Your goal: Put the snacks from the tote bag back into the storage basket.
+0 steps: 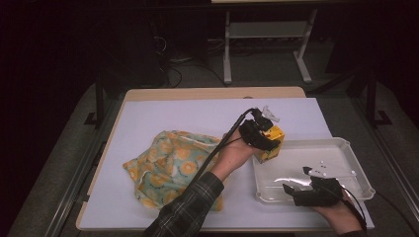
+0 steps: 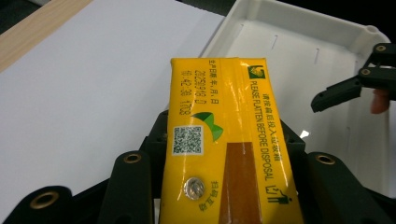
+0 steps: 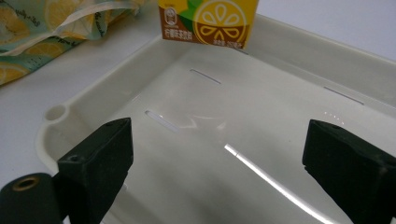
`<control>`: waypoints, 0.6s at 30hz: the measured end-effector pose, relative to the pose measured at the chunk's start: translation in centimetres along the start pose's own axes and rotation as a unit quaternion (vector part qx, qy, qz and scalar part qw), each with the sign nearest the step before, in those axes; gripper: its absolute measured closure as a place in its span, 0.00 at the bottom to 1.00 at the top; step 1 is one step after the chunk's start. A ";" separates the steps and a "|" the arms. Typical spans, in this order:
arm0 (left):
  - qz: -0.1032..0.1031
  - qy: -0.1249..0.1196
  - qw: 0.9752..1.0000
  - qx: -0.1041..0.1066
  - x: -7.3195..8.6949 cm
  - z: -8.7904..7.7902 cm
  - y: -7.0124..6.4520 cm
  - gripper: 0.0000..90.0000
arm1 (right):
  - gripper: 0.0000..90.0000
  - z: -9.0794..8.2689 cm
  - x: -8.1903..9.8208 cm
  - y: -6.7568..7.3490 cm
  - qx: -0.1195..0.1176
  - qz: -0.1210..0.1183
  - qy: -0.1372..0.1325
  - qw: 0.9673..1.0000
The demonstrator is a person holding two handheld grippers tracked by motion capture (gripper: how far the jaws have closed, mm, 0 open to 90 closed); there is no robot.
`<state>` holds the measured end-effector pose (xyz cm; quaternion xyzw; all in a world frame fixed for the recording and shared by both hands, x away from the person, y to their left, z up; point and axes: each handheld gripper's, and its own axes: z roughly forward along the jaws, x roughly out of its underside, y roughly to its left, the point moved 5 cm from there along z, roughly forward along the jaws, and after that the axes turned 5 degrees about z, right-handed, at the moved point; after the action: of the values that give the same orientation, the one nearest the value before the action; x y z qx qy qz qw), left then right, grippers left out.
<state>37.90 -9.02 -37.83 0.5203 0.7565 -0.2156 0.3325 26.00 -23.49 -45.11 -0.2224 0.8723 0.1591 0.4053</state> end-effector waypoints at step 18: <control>-0.011 -0.001 1.000 -0.025 -0.2 4.0 1.2 0.59 | 0.09 0.0 0.0 -0.1 -0.001 0.000 -0.003 1.000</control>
<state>40.16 -11.41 -40.45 0.5036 0.7668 -0.2006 0.3437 26.09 -23.60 -45.10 -0.2225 0.8707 0.1609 0.4080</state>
